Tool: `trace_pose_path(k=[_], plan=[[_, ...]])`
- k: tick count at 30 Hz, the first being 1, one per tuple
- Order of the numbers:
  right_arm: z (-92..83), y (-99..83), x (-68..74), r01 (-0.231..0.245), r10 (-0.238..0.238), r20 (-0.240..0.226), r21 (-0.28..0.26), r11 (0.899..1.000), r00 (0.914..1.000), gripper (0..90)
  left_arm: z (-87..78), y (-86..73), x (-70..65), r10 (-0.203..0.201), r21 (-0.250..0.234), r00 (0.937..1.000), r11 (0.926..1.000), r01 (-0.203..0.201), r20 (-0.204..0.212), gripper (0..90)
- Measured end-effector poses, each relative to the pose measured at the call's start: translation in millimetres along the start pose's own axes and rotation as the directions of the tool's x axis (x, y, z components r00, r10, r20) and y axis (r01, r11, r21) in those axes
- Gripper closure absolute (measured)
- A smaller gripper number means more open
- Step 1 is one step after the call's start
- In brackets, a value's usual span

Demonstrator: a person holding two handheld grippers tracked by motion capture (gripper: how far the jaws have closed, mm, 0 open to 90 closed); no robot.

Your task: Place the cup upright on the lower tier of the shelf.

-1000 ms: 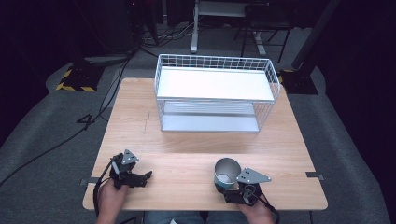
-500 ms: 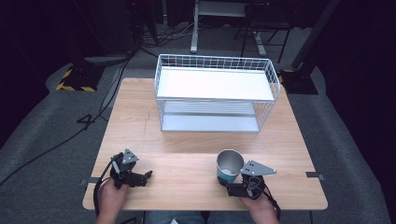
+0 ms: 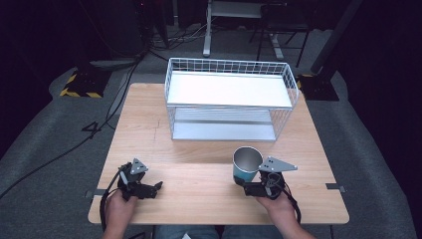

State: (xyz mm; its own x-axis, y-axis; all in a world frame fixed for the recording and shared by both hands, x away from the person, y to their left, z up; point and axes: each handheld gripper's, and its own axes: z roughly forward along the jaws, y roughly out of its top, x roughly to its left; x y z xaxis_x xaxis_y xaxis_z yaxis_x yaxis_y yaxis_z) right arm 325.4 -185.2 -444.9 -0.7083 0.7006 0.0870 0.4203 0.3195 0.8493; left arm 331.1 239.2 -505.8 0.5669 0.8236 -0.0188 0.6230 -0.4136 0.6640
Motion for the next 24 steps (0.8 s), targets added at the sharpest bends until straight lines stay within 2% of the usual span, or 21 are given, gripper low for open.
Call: trace_pose_path(k=[7, 24], plan=[[8.7, 20.1, -12.5, -0.007, 0.007, 0.024, -0.002, 1.0, 0.9997, 22.5, 0.3, 0.3, -0.2, -0.004, 0.001, 1.0, 1.0, 0.004, 0.002, 0.0], [37.8, 47.6, -35.7, 0.003, -0.002, 0.098, -0.009, 1.0, 0.9952, 22.4, 0.4, 0.5, -0.2, -0.005, 0.001, 1.0, 1.0, 0.005, 0.0, 0.0]])
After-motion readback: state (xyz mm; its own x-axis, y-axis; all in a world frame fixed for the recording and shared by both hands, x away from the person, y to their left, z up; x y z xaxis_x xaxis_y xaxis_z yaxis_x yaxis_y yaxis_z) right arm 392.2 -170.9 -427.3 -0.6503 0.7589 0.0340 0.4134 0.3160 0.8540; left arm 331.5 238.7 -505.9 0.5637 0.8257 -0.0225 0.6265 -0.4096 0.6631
